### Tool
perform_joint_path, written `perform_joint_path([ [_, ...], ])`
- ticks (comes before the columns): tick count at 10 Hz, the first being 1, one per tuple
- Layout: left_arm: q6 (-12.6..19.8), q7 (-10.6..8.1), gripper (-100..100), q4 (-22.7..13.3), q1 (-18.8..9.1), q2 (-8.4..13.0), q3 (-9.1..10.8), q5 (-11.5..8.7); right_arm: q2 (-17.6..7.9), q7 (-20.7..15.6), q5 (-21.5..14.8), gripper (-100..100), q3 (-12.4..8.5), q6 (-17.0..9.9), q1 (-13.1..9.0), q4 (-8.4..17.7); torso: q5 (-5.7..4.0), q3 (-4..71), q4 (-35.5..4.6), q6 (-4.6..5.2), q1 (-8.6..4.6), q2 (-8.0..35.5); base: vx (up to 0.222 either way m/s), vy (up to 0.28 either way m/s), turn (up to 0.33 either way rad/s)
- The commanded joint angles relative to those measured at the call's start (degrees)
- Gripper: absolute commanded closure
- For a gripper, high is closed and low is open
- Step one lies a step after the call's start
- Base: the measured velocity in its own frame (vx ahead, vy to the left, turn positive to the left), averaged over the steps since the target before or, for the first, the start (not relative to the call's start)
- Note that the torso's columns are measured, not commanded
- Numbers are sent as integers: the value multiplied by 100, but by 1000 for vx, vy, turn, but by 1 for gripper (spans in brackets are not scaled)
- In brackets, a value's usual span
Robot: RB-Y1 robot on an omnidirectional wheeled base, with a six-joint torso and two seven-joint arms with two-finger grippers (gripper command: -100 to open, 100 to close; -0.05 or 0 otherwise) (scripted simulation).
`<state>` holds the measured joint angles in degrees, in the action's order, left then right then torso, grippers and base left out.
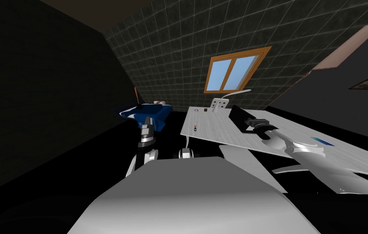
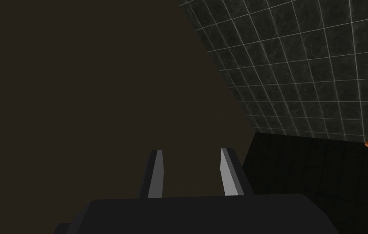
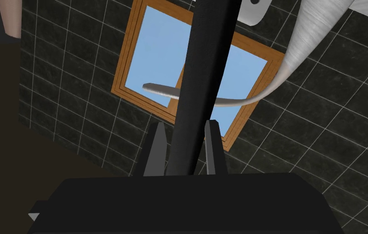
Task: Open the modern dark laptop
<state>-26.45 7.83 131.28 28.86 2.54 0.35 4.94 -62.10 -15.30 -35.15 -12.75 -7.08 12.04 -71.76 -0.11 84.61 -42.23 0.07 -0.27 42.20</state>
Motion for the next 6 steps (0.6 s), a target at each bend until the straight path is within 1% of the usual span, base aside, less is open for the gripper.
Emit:
perform_joint_path([
  [1, 0, 0, 0, 0, 0, 0, 0, 0, -259, 310, 499, 100, 83, 196, -9, 336, 0, -1, -1, -4, -3, 1, -13, -66, 51],
  [2, 0, 0, 0, 0, 0, 0, 0, 0, -259, 310, 571, 100, 83, 196, -9, 336, 1, 0, -1, -3, -1, -1, -6, -50, 7],
  [3, 0, 0, 0, 0, 0, 0, 0, 0, -247, 292, 503, 100, 75, 200, -19, 315, -4, 2, 3, -5, 6, -6, -4, -19, -4],
  [4, 0, 0, 0, 0, 0, 0, 0, 0, -306, 551, 802, 100, 181, 304, -29, 460, -4, 4, 7, -8, 18, -10, -50, -64, 86],
  [6, 0, 0, 0, 0, -1, 0, 0, 0, -358, 800, 1110, 100, 296, 401, -32, 604, -24, 3, 10, -14, -26, -9, -66, -104, 95],
])
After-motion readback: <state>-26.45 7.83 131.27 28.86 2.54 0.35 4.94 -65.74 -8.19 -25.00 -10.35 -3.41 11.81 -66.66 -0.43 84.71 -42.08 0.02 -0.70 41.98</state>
